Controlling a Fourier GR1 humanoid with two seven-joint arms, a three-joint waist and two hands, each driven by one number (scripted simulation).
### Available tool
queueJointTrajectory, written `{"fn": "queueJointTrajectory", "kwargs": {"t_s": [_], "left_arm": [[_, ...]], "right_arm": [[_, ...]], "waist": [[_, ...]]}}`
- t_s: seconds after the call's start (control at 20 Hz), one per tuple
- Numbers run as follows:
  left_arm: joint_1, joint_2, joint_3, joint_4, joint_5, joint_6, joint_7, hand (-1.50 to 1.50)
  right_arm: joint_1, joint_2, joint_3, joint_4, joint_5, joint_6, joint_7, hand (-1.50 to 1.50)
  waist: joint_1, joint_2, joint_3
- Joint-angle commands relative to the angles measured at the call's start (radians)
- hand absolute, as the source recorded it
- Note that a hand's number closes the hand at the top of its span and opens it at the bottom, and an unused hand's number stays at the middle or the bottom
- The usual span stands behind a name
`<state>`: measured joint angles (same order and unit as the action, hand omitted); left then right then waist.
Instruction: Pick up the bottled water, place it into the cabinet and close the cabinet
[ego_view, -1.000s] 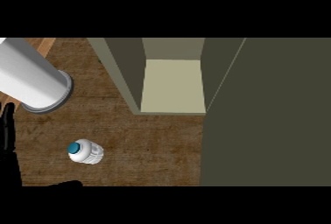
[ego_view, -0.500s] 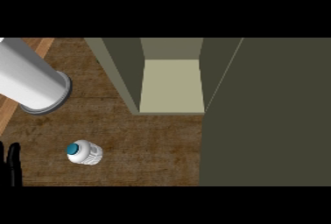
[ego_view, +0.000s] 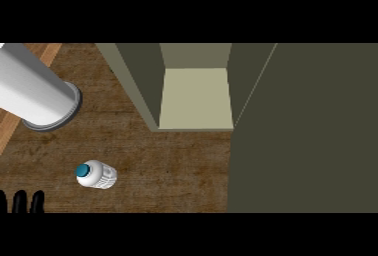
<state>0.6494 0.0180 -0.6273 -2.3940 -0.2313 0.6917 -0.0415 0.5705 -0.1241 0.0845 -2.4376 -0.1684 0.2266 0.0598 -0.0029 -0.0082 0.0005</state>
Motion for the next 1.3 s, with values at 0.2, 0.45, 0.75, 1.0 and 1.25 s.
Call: {"fn": "queueJointTrajectory", "kwargs": {"t_s": [0.2,0.45,0.75,1.0,1.25], "left_arm": [[0.042,0.046,-0.035,-0.028,-0.037,0.065,-0.059,-1.5],[0.013,0.047,0.008,0.033,0.037,0.084,-0.07,-1.5],[-0.018,0.063,0.134,0.071,0.175,0.057,-0.073,-1.5],[-0.05,0.034,0.287,0.211,0.379,-0.023,-0.188,-1.5],[-0.115,0.003,0.336,0.397,0.399,-0.054,-0.258,-1.5]], "right_arm": [[0.186,-0.015,-0.033,-0.167,-0.118,0.071,-0.037,-1.5],[0.24,0.002,-0.021,-0.161,-0.06,0.101,-0.114,-1.5],[0.253,-0.01,-0.02,-0.189,-0.09,0.111,-0.1,-1.5],[0.33,0.003,-0.013,-0.18,-0.075,0.145,-0.164,-1.5],[0.381,0.023,0.047,-0.224,-0.028,0.146,-0.166,-1.5]], "waist": [[-0.01,0.001,0.0],[-0.011,0.003,-0.001],[-0.005,0.005,-0.002],[-0.006,0.002,-0.003],[-0.009,0.006,-0.003]]}}
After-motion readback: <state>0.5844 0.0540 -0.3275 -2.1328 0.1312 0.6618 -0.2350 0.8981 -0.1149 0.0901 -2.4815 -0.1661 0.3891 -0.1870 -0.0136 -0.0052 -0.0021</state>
